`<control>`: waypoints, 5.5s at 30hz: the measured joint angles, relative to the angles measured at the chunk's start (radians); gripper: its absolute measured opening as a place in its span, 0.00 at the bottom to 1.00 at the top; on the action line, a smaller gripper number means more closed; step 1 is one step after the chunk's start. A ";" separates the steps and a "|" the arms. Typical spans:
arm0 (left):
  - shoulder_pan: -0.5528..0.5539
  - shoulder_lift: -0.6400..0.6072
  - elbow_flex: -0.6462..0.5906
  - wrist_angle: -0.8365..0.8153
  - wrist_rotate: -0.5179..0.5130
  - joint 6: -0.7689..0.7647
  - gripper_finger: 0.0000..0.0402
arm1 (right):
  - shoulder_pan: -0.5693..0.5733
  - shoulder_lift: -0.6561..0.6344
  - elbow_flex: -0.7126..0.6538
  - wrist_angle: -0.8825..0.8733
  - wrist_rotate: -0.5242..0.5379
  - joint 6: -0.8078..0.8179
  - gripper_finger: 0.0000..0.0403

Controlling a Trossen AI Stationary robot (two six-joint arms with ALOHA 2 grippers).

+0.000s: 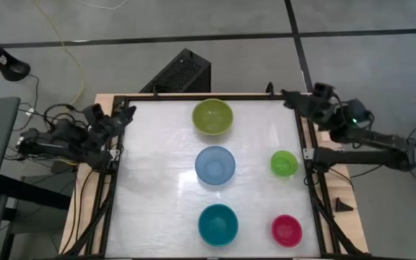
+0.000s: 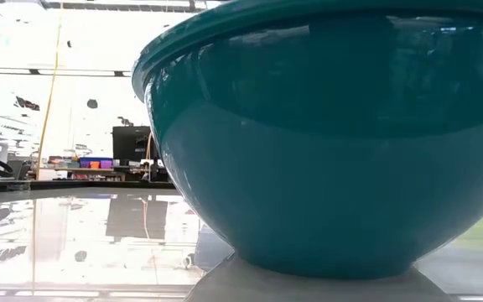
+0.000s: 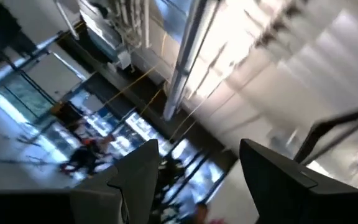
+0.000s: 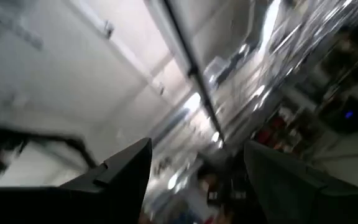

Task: Nest bowls inside each other
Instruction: Stack the light blue bowl on top of the dark green bowl, then stack the dark blue bowl on top of the light blue bowl

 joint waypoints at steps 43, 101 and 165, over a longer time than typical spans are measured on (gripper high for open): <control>0.000 0.183 0.152 -0.434 -0.019 -0.038 0.53 | 0.398 1.108 0.458 -1.067 -0.001 -1.042 0.71; 0.000 0.183 0.152 -0.442 -0.073 -0.055 0.53 | -0.030 1.371 1.138 -1.491 0.148 -1.251 0.08; -0.049 0.480 0.151 -0.667 0.457 -0.366 0.53 | 0.784 1.017 1.134 -1.684 0.357 -0.019 0.59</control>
